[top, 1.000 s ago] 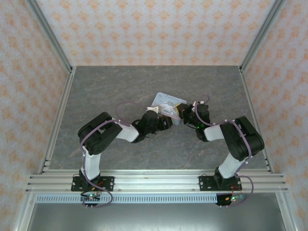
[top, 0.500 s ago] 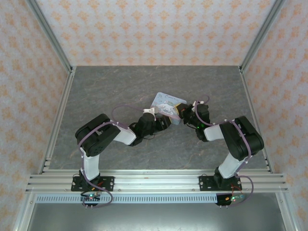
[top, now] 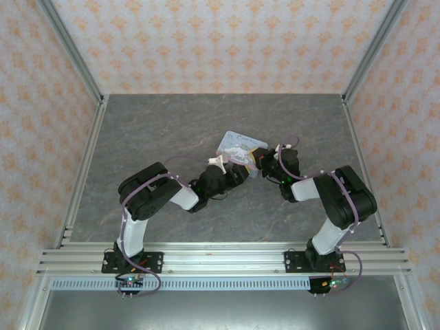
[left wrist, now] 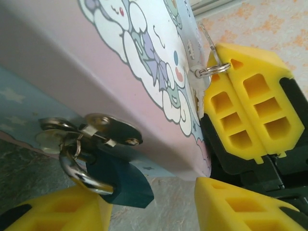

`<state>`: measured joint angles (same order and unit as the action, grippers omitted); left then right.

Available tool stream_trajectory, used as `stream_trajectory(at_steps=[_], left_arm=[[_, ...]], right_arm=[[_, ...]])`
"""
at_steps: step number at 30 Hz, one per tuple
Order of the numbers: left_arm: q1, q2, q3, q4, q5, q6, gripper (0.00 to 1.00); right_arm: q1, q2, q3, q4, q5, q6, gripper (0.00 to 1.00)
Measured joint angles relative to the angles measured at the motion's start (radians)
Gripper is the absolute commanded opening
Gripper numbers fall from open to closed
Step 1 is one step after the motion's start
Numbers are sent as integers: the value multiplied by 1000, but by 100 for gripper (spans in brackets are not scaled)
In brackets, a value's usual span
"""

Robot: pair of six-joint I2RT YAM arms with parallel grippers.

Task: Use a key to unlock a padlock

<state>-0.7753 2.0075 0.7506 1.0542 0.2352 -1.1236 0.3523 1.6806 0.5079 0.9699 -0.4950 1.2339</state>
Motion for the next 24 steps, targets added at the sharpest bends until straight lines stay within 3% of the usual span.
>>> stream_trajectory(at_steps=[13,24], left_arm=[[-2,28,-35,35,-80,-47,45],[-2,28,-46,35,-121,-65,33]], right_arm=[[0,0,0,0,0,0,0],[0,0,0,0,0,0,0]])
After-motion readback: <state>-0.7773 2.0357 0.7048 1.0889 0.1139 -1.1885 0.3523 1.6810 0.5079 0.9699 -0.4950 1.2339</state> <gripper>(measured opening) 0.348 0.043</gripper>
